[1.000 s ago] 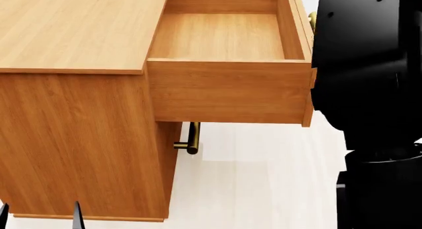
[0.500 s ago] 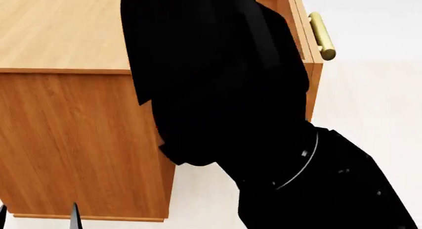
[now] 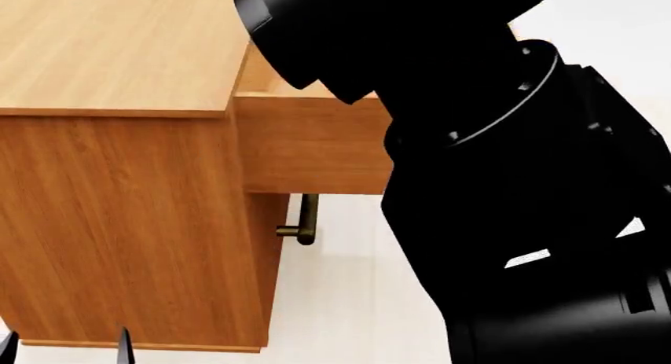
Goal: Put the bowl on top of the cabinet.
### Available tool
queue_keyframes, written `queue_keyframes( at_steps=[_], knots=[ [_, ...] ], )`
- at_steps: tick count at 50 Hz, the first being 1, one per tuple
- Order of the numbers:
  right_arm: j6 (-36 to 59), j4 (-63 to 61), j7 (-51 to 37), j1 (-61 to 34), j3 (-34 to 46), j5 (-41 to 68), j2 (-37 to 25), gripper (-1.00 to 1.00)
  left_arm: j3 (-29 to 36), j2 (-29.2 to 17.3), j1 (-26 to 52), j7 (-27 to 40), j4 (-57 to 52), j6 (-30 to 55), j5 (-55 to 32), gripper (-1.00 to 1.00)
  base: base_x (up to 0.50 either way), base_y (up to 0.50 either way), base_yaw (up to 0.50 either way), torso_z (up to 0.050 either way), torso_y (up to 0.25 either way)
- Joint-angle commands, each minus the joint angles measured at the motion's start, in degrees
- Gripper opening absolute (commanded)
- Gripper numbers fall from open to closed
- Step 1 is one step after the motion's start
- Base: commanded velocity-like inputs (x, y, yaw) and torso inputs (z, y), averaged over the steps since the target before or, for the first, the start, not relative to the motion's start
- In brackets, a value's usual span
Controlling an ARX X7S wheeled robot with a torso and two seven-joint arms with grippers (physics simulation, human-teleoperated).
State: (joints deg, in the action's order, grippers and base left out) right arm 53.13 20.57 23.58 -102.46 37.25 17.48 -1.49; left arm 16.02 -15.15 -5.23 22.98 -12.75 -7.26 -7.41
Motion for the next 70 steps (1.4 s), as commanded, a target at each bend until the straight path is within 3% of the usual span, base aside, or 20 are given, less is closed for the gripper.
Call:
queue_keyframes(
  at_steps=[1, 6, 10, 18, 36, 59, 60, 70],
  knots=[
    [0.1, 3.6, -1.2, -0.3, 1.9, 6.3, 1.3, -1.00, -0.4, 0.1, 0.1, -0.6, 0.8, -1.7, -0.8, 1.00, 0.00, 0.00, 0.00, 0.000, 0.000],
    [-3.7, 3.3, -13.0, 0.1, 9.1, 22.4, 1.4, -1.00, -0.4, -0.1, 0.0, -0.4, 0.5, -1.7, -1.0, 1.00, 0.00, 0.00, 0.00, 0.000, 0.000],
    [-12.2, 9.7, -22.2, -2.8, 22.4, 38.3, 1.5, -1.00, -0.4, -0.2, -0.2, -0.3, 0.3, -1.9, -1.1, 1.00, 0.00, 0.00, 0.00, 0.000, 0.003],
    [-16.8, 7.6, -28.3, -3.0, 39.9, 49.2, 1.4, -1.00, -0.5, -0.4, -0.1, -0.1, 0.0, -1.6, -1.6, 1.00, 0.00, 0.00, 0.00, 0.000, 0.000],
    [-16.4, 4.1, -21.2, 0.8, 55.3, 37.4, 1.2, -1.00, -0.4, -0.7, -0.2, 0.3, -0.2, -1.6, -2.3, 1.00, 0.00, 0.00, 0.00, 0.000, 0.001],
    [-12.0, 1.1, -19.0, -7.7, 53.7, 38.3, -1.6, -1.00, 0.5, -1.2, -0.6, 0.5, -0.5, -1.7, -2.2, 1.00, 0.00, 0.00, 0.00, 0.000, 0.000],
    [-11.8, 1.5, -18.8, -8.1, 53.2, 38.6, -1.6, 1.00, 0.5, -1.2, -0.6, 0.5, -0.6, -1.6, -2.2, 1.00, 0.00, 0.00, 0.00, 0.000, 0.000],
    [-13.0, 4.8, -9.7, -23.1, 48.2, 38.4, -2.1, 1.00, 0.8, -1.4, -0.7, 0.6, -0.9, -1.4, -2.5, 1.00, 0.00, 0.00, 0.00, 0.000, 0.000]
  ],
)
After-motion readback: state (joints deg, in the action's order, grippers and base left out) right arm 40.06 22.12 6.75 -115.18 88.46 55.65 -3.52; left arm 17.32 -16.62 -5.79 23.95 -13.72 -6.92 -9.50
